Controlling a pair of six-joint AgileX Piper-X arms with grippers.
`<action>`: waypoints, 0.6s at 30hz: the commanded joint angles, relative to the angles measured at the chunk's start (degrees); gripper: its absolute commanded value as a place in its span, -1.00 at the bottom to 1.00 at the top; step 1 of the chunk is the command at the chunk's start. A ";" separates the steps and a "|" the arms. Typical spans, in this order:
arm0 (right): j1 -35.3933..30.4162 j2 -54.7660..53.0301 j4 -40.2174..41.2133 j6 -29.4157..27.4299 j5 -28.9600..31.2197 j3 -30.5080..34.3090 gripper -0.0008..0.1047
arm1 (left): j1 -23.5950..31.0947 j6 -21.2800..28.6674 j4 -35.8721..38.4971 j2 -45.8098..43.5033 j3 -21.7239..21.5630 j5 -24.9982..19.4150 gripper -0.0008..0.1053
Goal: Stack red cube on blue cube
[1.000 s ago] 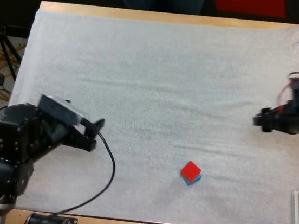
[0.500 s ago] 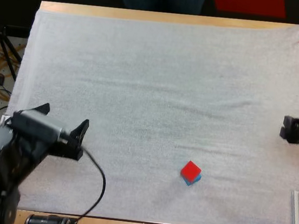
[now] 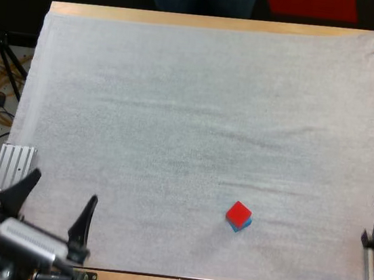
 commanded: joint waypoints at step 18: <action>-0.20 -19.77 3.85 0.91 0.29 5.59 0.37 | 0.15 4.60 18.98 -14.87 -0.72 0.28 0.65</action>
